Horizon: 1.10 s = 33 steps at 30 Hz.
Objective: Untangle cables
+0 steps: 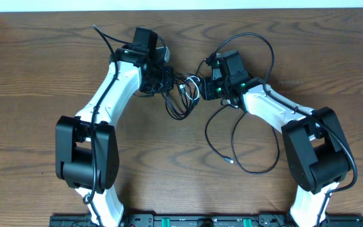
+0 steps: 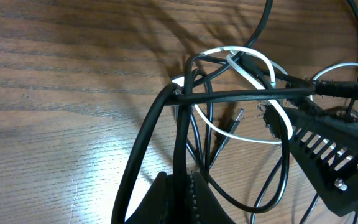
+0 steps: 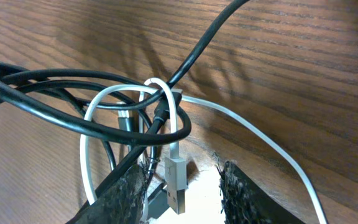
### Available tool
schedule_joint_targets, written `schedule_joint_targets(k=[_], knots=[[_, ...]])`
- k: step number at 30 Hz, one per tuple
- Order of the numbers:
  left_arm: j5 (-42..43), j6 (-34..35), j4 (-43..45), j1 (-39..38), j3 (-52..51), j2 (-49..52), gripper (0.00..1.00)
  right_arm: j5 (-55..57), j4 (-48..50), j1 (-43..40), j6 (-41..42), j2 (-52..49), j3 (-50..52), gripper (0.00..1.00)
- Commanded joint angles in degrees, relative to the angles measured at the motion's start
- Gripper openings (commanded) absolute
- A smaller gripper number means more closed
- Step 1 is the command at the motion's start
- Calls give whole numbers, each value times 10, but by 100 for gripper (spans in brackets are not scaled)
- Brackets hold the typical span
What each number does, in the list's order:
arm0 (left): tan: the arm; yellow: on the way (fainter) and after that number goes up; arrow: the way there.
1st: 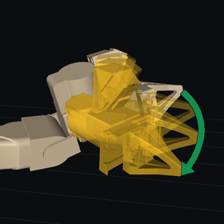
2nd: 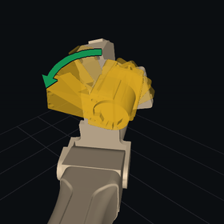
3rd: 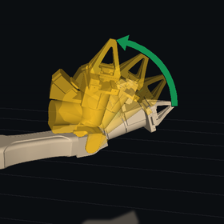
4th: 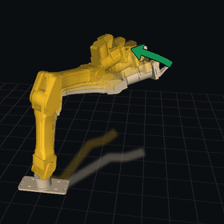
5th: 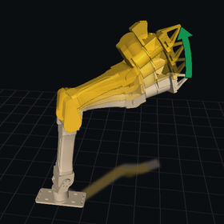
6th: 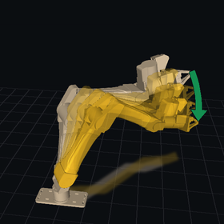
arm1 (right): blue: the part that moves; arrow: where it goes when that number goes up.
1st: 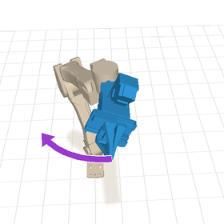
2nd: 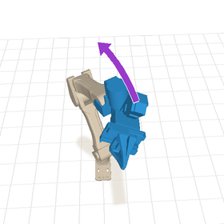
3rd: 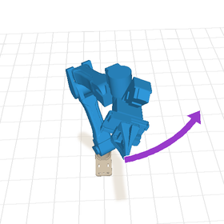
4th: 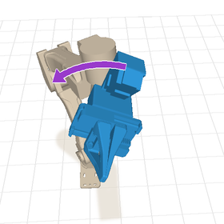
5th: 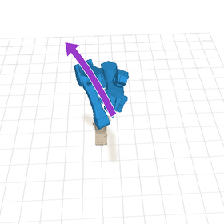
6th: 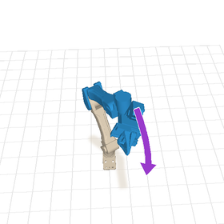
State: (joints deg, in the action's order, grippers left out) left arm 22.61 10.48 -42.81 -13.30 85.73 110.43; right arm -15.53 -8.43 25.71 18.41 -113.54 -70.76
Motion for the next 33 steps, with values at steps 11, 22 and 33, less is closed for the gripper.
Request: schedule_joint_targets(k=[11, 22, 33], knots=[[10, -10, 1, 0, -5, 8, 7, 18, 33, 14, -3, -28, -4, 36], [9, -10, 1, 0, -5, 8, 7, 10, 49, 10, -4, -29, -4, 1], [7, -10, 1, 0, -5, 8, 8, -93, 19, -27, -28, 92, -4, 1]])
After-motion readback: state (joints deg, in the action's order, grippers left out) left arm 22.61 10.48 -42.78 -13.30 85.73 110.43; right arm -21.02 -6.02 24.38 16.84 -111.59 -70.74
